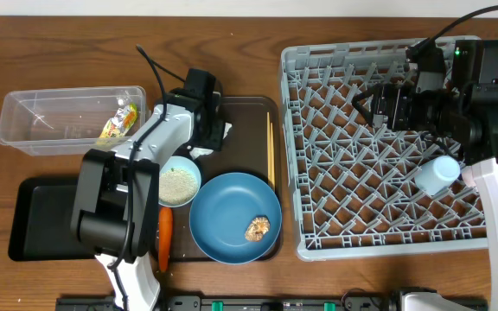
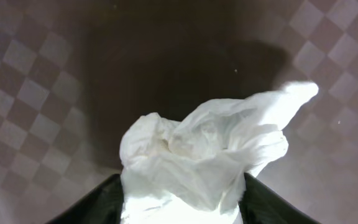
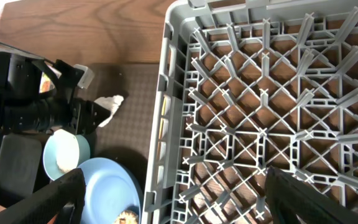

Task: Sort waste into correct bins and load items into the dishwasher rack
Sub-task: 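Grasp the crumpled white tissue with the left gripper, then carry the tissue to the clear bin and release it, then reach the left gripper down and grasp the carrot, then move the carrot left and drop it onto the black tray, then reach the left gripper to the light-blue rice bowl and grasp its rim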

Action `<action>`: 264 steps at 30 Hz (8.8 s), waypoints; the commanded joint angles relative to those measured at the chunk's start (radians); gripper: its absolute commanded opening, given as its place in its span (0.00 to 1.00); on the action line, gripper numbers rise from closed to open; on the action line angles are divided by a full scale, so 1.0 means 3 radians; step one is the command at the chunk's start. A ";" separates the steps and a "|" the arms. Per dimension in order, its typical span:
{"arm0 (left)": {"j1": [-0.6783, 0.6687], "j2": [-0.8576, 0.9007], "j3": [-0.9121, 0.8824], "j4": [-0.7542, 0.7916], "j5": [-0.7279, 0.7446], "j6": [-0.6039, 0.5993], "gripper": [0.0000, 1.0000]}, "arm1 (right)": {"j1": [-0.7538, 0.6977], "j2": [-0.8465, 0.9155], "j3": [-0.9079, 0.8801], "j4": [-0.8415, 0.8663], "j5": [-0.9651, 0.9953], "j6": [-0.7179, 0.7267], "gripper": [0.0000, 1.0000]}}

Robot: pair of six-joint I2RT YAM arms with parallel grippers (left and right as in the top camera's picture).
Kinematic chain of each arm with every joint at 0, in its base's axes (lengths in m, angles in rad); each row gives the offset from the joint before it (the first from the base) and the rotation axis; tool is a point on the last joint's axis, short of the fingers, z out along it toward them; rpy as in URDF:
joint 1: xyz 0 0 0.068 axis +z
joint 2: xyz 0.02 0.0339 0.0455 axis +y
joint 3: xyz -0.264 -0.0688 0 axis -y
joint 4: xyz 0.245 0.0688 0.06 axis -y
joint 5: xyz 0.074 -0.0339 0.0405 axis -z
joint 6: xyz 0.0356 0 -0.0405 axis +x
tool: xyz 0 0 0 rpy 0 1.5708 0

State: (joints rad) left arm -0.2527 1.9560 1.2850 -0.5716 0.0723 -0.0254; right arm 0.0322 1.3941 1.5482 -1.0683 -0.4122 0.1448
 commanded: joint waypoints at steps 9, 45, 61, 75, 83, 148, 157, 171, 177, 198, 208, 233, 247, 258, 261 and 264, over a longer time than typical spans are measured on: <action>-0.0004 -0.0212 0.0205 -0.0319 -0.0006 0.0019 0.06 | 0.0034 -0.0009 0.0019 -0.0003 -0.0036 -0.0001 0.84; 0.1386 -0.1312 0.0612 -0.1490 0.0196 -0.0411 0.59 | 0.0034 -0.0009 0.0019 0.0024 -0.0034 0.0000 0.85; 0.0881 -0.1548 -0.0385 -0.2402 0.0156 -0.0669 0.43 | 0.0034 -0.0009 0.0019 0.0092 -0.0009 0.0000 0.88; 0.0809 -0.2097 -0.1038 -0.2144 0.0169 -0.0969 0.43 | 0.0034 -0.0009 0.0019 0.0109 0.0053 0.0000 0.90; 0.0809 -0.2099 -0.1831 -0.1405 0.0186 -0.0983 0.48 | 0.0034 -0.0008 0.0019 0.0104 0.0053 0.0000 0.90; 0.0806 -0.2055 -0.2483 -0.0359 0.0425 -0.1369 0.10 | 0.0034 -0.0009 0.0019 0.0004 0.0065 -0.0001 0.88; 0.0810 -0.2174 -0.1708 -0.1266 0.0406 -0.1367 0.06 | 0.0034 -0.0009 0.0019 0.0001 0.0065 -0.0001 0.88; 0.1424 -0.2368 -0.0815 -0.1898 -0.0889 -0.1907 0.07 | 0.0034 -0.0009 0.0019 -0.0018 0.0065 -0.0001 0.88; 0.2131 -0.2227 -0.1212 -0.1423 -0.0701 -0.2491 0.06 | 0.0034 -0.0009 0.0018 -0.0019 0.0065 -0.0001 0.88; 0.2397 -0.2038 -0.1535 -0.0331 -0.0132 -0.2911 0.52 | 0.0034 -0.0009 0.0019 -0.0057 0.0070 -0.0017 0.88; 0.2200 -0.2304 -0.1124 -0.0415 0.0696 -0.1666 0.63 | 0.0034 -0.0009 0.0019 -0.0028 0.0078 -0.0014 0.89; 0.0304 -0.1109 -0.1085 0.0189 0.0519 -0.0249 0.44 | 0.0034 -0.0009 0.0019 -0.0032 0.0075 -0.0010 0.89; 0.0019 -0.0987 -0.1099 -0.0103 0.0298 -0.0635 0.29 | 0.0034 -0.0009 0.0019 -0.0047 0.0076 -0.0011 0.89; 0.0008 -0.0984 -0.1153 0.0088 -0.0219 -0.0633 0.29 | 0.0034 -0.0008 0.0019 -0.0061 0.0076 -0.0013 0.89; 0.0008 -0.0971 -0.1153 0.0137 -0.0221 -0.0632 0.28 | 0.0034 -0.0009 0.0019 -0.0072 0.0076 -0.0013 0.89; 0.0005 -0.0903 -0.1155 0.0132 -0.0301 -0.0621 0.28 | 0.0034 -0.0009 0.0019 -0.0080 0.0076 -0.0013 0.89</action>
State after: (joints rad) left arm -0.2527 1.6516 0.9501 -0.5266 0.0456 -0.2100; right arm 0.0322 1.3941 1.5482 -1.0885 -0.3893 0.1448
